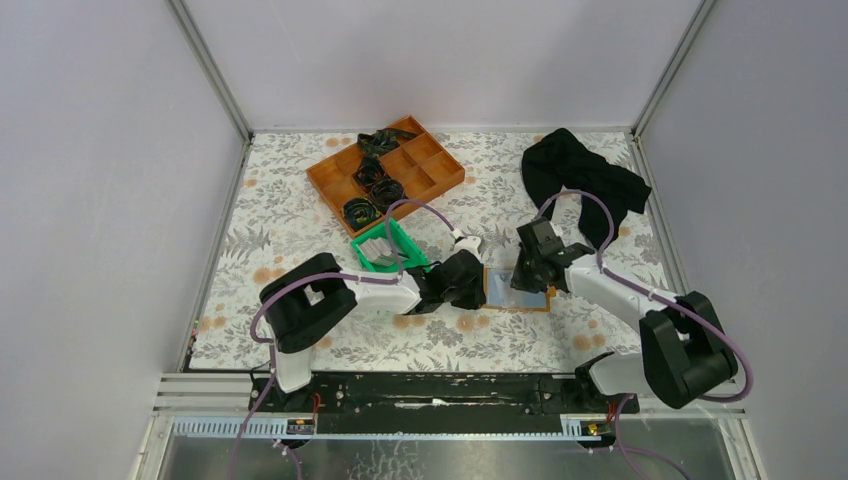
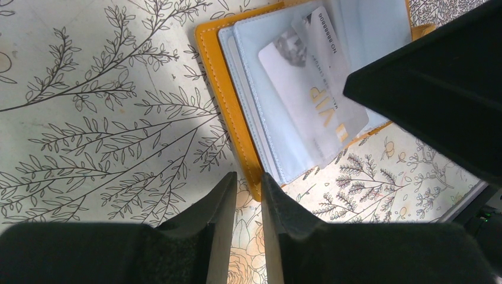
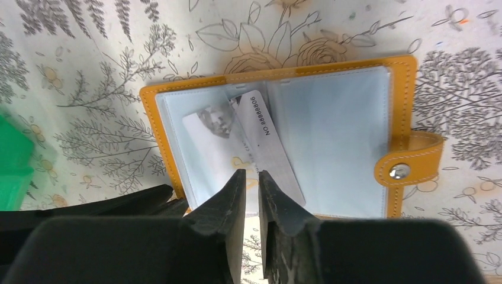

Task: Put the credit cards into the card holder
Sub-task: Adjust the credit card in the card holder.

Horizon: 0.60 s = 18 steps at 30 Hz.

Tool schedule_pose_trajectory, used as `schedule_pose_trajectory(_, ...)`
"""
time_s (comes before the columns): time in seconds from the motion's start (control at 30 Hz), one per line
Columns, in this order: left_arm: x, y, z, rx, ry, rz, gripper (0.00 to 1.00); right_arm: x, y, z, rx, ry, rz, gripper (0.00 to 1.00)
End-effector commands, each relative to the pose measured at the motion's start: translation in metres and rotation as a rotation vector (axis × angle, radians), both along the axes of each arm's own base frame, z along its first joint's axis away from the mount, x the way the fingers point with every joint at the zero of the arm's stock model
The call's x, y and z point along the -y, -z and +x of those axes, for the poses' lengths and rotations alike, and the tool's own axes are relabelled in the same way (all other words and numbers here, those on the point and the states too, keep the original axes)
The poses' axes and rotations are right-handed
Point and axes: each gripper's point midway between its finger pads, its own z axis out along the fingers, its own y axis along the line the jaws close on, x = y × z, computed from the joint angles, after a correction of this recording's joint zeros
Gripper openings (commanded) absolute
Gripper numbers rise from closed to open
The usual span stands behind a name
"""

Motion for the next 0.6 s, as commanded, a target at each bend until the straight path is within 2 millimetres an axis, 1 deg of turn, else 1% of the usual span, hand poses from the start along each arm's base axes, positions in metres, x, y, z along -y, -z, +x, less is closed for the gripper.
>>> schedule_pose_trajectory(0.0,-0.075,0.084,-0.071,-0.244,0.084,0.343,0.3,0.016,-0.02,0.012,0.074,0.046,-0.027,0.21)
schedule_pose_trajectory(0.13,-0.074,0.08,-0.068,-0.229,0.084,0.34,0.3,0.026,-0.014,0.009,0.062,0.063,-0.036,0.22)
schedule_pose_trajectory(0.23,-0.074,0.08,-0.068,-0.231,0.085,0.345,0.3,0.03,-0.008,0.007,0.052,0.073,-0.034,0.23)
schedule_pose_trajectory(0.43,-0.078,0.082,-0.071,-0.239,0.09,0.358,0.3,0.032,0.009,0.002,0.01,0.092,0.003,0.24)
schedule_pose_trajectory(0.57,-0.082,0.084,-0.073,-0.246,0.09,0.369,0.3,0.032,0.017,-0.001,-0.006,0.107,0.054,0.29)
